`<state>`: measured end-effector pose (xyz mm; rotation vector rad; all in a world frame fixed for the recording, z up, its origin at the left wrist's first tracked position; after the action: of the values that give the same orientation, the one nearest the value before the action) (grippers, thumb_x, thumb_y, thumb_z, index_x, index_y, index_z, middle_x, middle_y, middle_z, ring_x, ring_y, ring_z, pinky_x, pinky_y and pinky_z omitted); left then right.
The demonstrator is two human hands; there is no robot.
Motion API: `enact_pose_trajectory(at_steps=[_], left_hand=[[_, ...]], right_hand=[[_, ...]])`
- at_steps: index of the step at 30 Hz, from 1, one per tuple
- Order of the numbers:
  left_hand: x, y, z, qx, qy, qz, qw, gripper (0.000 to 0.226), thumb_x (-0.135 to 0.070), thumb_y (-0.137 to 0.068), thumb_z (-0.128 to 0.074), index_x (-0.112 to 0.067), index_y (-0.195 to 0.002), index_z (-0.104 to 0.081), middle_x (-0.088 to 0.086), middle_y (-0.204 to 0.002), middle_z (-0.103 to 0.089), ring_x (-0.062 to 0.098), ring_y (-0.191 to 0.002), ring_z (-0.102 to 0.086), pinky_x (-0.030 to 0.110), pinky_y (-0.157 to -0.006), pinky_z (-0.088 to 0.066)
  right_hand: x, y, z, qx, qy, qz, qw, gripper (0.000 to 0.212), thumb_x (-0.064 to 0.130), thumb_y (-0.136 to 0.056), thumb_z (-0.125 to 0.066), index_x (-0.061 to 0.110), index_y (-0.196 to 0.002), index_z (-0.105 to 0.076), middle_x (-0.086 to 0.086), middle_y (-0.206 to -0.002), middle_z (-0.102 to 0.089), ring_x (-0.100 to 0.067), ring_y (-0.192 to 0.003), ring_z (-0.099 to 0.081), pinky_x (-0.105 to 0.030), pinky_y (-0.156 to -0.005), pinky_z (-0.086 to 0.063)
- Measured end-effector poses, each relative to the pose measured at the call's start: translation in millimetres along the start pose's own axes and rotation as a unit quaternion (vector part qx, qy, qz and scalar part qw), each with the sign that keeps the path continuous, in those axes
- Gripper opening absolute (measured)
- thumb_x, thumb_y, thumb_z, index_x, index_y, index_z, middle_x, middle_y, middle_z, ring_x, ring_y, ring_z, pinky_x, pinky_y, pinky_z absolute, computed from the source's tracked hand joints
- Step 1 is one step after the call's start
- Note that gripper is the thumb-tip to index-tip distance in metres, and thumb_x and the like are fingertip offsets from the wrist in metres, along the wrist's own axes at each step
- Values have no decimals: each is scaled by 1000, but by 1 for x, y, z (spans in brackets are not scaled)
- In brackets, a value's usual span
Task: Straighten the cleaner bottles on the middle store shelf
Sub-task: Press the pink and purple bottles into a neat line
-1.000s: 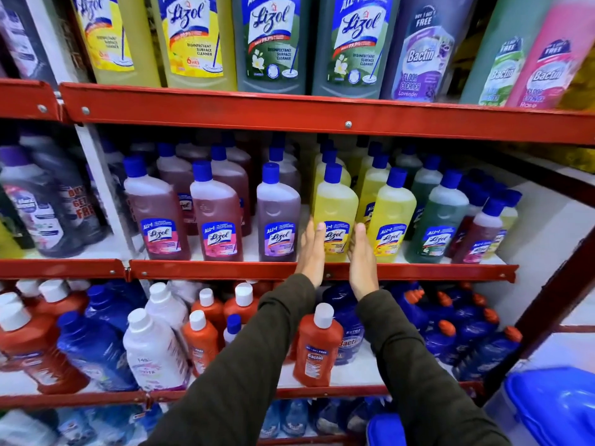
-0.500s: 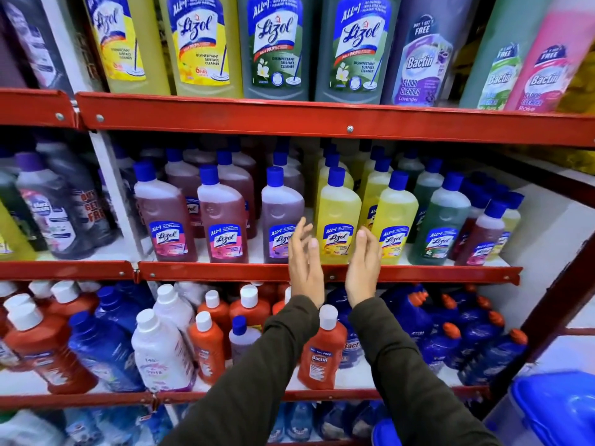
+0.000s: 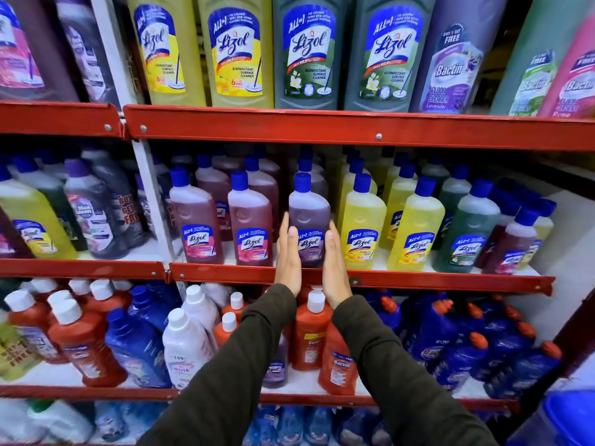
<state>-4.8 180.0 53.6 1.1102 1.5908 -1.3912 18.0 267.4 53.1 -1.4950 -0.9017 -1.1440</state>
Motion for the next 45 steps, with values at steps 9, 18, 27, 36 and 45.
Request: enact_pose_trajectory(at_steps=[9, 18, 27, 36, 45], left_hand=[[1, 2, -3, 19, -21, -4, 1000, 55, -51, -105, -26, -37, -157, -15, -3, -164, -22, 5, -139, -35, 6, -98, -37], [2, 22, 10, -71, -87, -101, 989, 45, -52, -101, -33, -37, -142, -43, -7, -145, -38, 2, -136, -36, 22, -107, -41], [-12, -3, 66, -205, -116, -87, 968, 62, -57, -98, -30, -31, -154, -29, 2, -162, -24, 15, -147, -24, 49, -120, -23], [0, -17, 98, -108, -104, 3, 989, 81, -85, -85, -22, -42, -154, -26, -1, -157, -39, 15, -140, -39, 49, -118, -31], [-7, -13, 100, -87, -118, -7, 989, 75, -74, -90, -24, -35, -155, -29, 2, -156, -39, 6, -130, -41, 31, -111, -32]], right_hand=[[-4, -1, 0, -17, -9, 19, 1000, 71, 63, -98, -35, 32, -161, -23, 4, -167, -31, -12, -149, -38, -37, -121, -39], [-18, 8, 0, -163, 6, 81, 983, 34, 54, -100, -44, 40, -128, -58, -2, -137, -59, -18, -129, -58, -51, -106, -53], [0, 17, -65, 29, 20, 13, 999, 51, 54, -102, -36, 33, -147, -49, 10, -154, -48, -1, -143, -41, -38, -126, -31], [0, 6, -92, 86, 10, -61, 994, 79, 72, -93, -34, 30, -159, -30, 4, -164, -38, -11, -150, -37, -42, -128, -27], [5, 7, -94, 76, 14, -65, 995, 77, 68, -95, -36, 28, -160, -27, 7, -160, -40, -8, -141, -43, -32, -120, -33]])
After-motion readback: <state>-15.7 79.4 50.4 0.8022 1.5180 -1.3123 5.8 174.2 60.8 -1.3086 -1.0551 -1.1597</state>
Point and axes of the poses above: each hand's wrist, its own y-axis away from the middle knuckle, its own z-axis out of the back of the hand, x = y × z, the point moved 1 cm from there along -y, towards the middle knuckle
